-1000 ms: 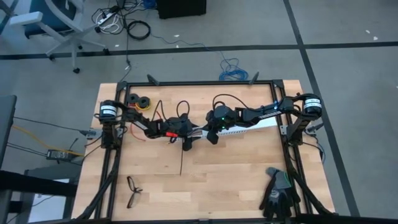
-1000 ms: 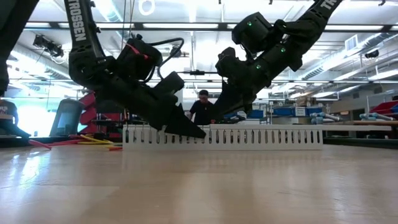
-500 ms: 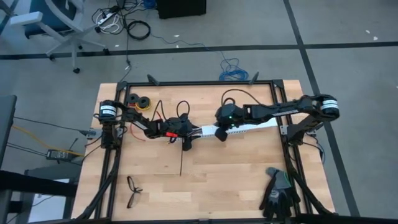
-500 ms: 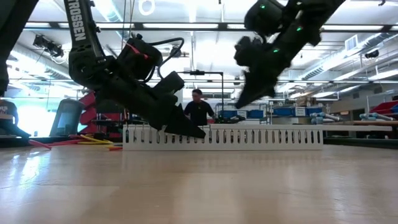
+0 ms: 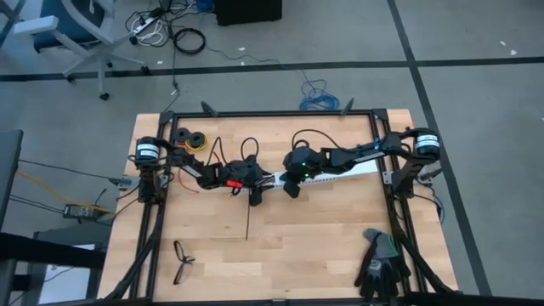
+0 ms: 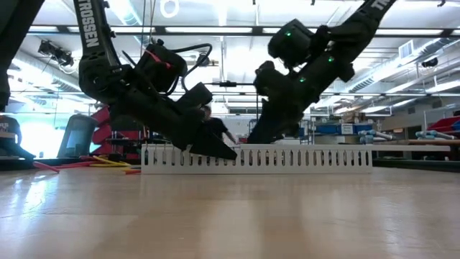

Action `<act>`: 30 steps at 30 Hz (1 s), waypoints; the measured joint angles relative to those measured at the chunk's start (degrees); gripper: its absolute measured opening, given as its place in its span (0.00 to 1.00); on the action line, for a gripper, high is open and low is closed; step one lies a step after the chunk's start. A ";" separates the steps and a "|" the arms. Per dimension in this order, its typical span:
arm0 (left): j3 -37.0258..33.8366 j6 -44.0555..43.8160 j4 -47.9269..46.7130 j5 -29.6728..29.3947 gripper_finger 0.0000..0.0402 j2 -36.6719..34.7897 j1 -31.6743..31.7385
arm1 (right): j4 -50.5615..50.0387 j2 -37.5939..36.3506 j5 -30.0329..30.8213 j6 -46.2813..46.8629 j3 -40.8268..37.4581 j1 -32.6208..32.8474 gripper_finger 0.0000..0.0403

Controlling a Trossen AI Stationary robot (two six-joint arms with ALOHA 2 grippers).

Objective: Ziptie cables
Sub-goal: Close the white cable duct

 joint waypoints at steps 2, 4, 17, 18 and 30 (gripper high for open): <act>0.00 -0.26 0.08 0.15 0.56 0.00 0.00 | 0.61 1.66 -0.31 -1.35 1.29 -0.08 0.00; 0.02 -0.40 0.10 0.45 0.56 0.02 0.00 | 1.12 1.95 0.12 -2.62 1.56 -0.11 0.00; 0.17 -0.12 0.25 0.52 0.56 0.11 0.00 | -19.91 -11.68 10.91 -1.86 1.31 2.49 0.00; 0.17 -0.12 0.25 0.54 0.56 0.11 0.00 | -23.98 -12.29 11.75 0.11 1.31 2.45 0.00; 0.07 -0.30 0.22 0.33 0.56 0.07 0.00 | 1.02 1.56 -1.54 -0.68 0.61 -0.33 0.00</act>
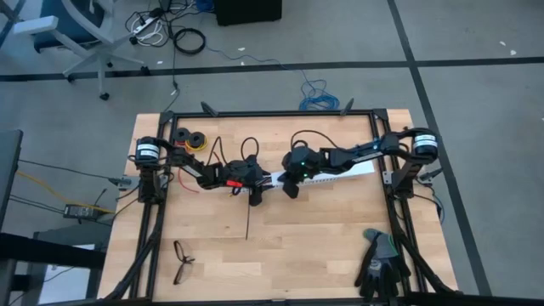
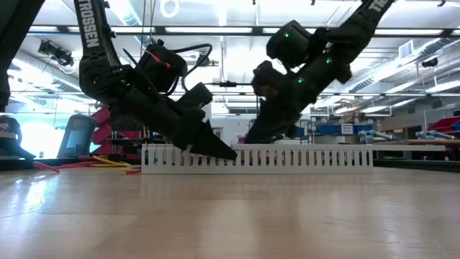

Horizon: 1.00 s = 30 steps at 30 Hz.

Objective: Ziptie cables
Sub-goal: Close the white cable duct

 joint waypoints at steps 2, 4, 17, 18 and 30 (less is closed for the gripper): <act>0.00 -0.72 0.06 0.03 0.56 0.00 -0.02 | 4.71 0.48 0.65 -1.91 -0.05 0.34 0.00; 0.08 -1.38 0.13 0.05 0.56 0.00 -0.02 | 5.98 -0.69 3.19 -3.97 -0.15 1.32 0.00; 0.13 -1.14 -0.14 0.22 0.71 -0.16 -0.03 | -2.51 -11.09 10.87 -6.83 -0.13 4.52 0.00; 0.08 -1.22 -0.21 0.23 0.72 -0.33 0.00 | -3.29 -11.58 11.32 -7.20 -0.13 4.57 0.00; -4.10 -2.64 -0.79 0.14 0.71 -3.56 -0.34 | -12.45 -16.59 15.58 -5.54 -0.09 4.33 0.00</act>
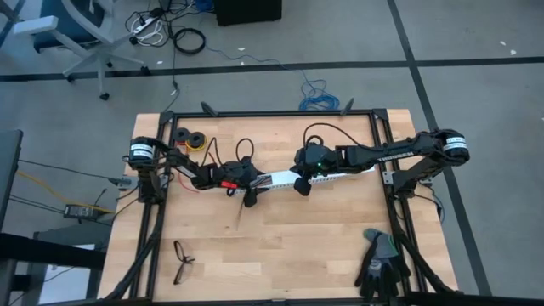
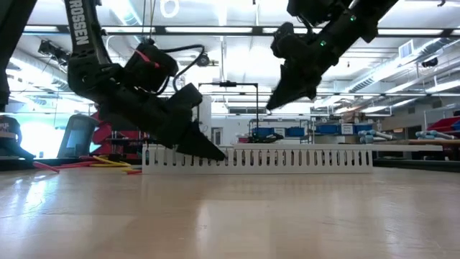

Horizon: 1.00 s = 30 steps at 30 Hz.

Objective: Ziptie cables
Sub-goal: Close the white cable duct

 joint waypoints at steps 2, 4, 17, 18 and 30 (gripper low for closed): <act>-1.08 -0.95 0.62 -0.22 0.71 -0.22 -0.47 | -1.92 0.15 0.03 1.29 0.00 -0.13 0.00; -1.73 -1.34 1.89 -0.29 0.71 -0.22 -0.85 | -3.75 0.89 0.03 2.85 -0.01 -0.40 0.00; -1.86 -1.61 1.57 -2.64 0.64 -0.20 -1.47 | -1.07 10.60 -8.61 12.61 -0.34 -1.40 0.00; -1.90 -1.60 1.59 -2.74 0.63 -0.21 -1.47 | 1.77 12.57 -10.31 12.19 -0.10 -1.82 0.00; -1.84 -1.52 2.79 -3.12 0.61 -0.02 -1.45 | 12.61 20.59 -10.26 -1.57 8.09 -1.77 0.00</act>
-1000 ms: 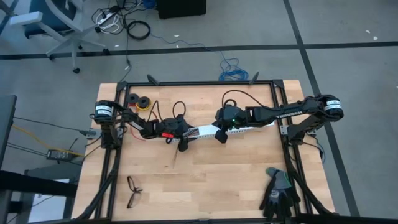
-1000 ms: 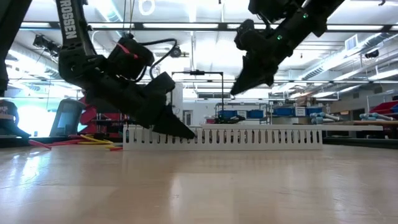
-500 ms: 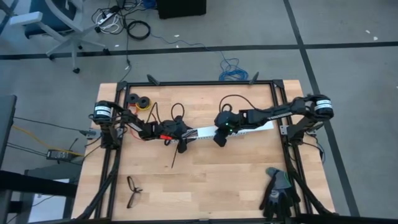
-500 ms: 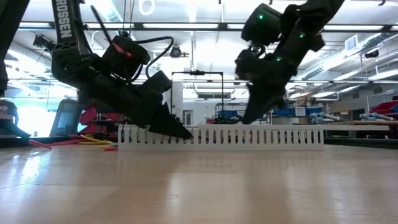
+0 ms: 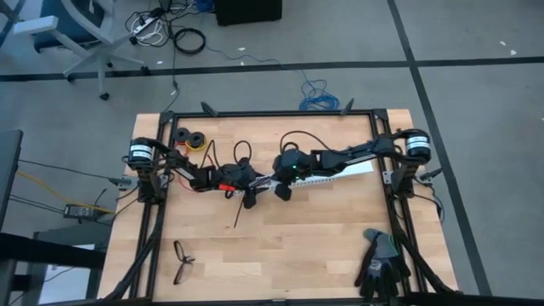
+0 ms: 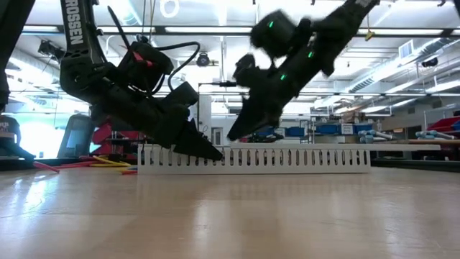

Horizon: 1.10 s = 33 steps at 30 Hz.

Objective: Ziptie cables
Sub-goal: Close the white cable duct

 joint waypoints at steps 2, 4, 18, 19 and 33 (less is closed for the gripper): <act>0.04 0.00 -0.23 -0.02 0.61 0.00 0.02 | -3.57 -3.23 2.59 -0.26 -0.07 0.92 0.00; 0.04 0.00 -0.26 -0.02 0.61 0.00 0.02 | -10.86 -7.06 5.11 1.32 -0.01 1.62 0.00; -0.11 0.09 -0.09 -0.02 0.61 -0.07 0.02 | -9.63 0.10 -6.82 9.86 -1.31 -2.12 0.00; -0.11 0.09 -0.09 -0.02 0.61 -0.07 0.02 | -7.10 1.47 -7.28 8.23 -0.80 -2.12 0.00; 1.04 0.72 -0.86 1.67 0.69 0.10 -0.07 | -7.41 -8.87 3.27 -0.47 -1.02 1.35 0.00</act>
